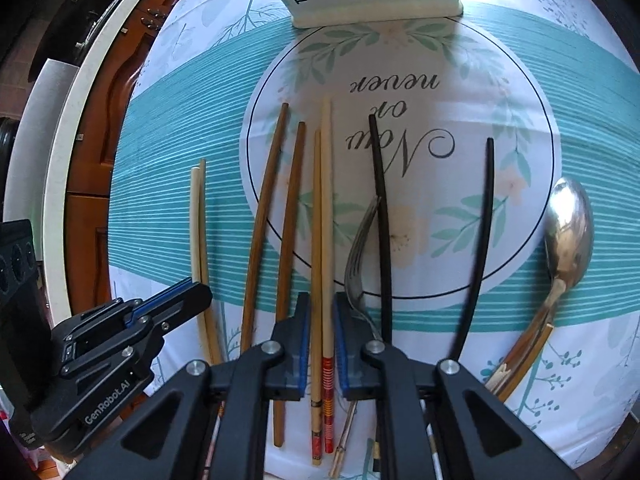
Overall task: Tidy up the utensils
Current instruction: 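Close the left tool on a red-banded chopstick while the right tool grasps another chopstick, then lift both held chopsticks upright and carry them over the green holder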
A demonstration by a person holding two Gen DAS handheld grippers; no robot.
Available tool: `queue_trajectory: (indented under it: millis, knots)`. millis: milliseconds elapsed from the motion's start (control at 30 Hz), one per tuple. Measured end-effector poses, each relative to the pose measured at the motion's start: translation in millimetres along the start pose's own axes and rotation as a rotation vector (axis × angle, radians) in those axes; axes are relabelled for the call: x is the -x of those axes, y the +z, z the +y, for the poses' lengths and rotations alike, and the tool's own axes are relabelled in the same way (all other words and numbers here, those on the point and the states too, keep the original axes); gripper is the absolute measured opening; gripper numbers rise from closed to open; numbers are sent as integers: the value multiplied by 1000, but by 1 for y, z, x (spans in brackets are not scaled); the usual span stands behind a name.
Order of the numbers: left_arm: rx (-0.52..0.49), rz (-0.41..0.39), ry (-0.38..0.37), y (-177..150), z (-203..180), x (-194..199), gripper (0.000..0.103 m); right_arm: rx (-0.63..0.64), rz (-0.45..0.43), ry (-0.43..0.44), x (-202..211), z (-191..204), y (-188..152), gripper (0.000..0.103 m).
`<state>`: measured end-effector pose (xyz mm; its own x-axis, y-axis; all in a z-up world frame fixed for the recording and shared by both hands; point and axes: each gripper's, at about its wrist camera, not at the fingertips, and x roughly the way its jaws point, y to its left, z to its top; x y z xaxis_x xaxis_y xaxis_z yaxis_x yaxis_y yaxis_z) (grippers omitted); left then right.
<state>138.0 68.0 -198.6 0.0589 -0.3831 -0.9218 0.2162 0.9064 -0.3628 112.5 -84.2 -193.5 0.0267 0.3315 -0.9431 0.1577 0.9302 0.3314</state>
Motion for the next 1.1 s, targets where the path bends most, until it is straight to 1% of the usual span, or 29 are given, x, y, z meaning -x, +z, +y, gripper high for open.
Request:
queue_trajectory:
  millis: [100,267,367,500,567,733,967,1067,1100]
  knots:
    - [27,4,-17,1,8,1,3,21,-6,-32,1,3,-2,11]
    - [55,7,-9,0,21,-1,3,15,-6,-32,2,-2,-5,11]
    - [52,0,-8,0,22,0,3,20,-10,-58,3,-1,-5,11]
    - [50,-4,3,-1,21,0,3,14,-12,-64,5,-3,-5,11]
    - [44,-4,17,-1,19,0,4,16,-20,-83,6,-4,-4,11]
    - [15,3,79,2,7,-1,4,24,-27,-110,6,-1,-3,11]
    - [-1,8,120,6,-4,-3,4,59,-30,-131,2,14,-1,11]
    - [-32,3,162,5,-9,-4,4,88,-52,-188,2,21,1,11]
    - [-42,3,173,4,-11,-4,4,94,-46,-217,0,22,2,7]
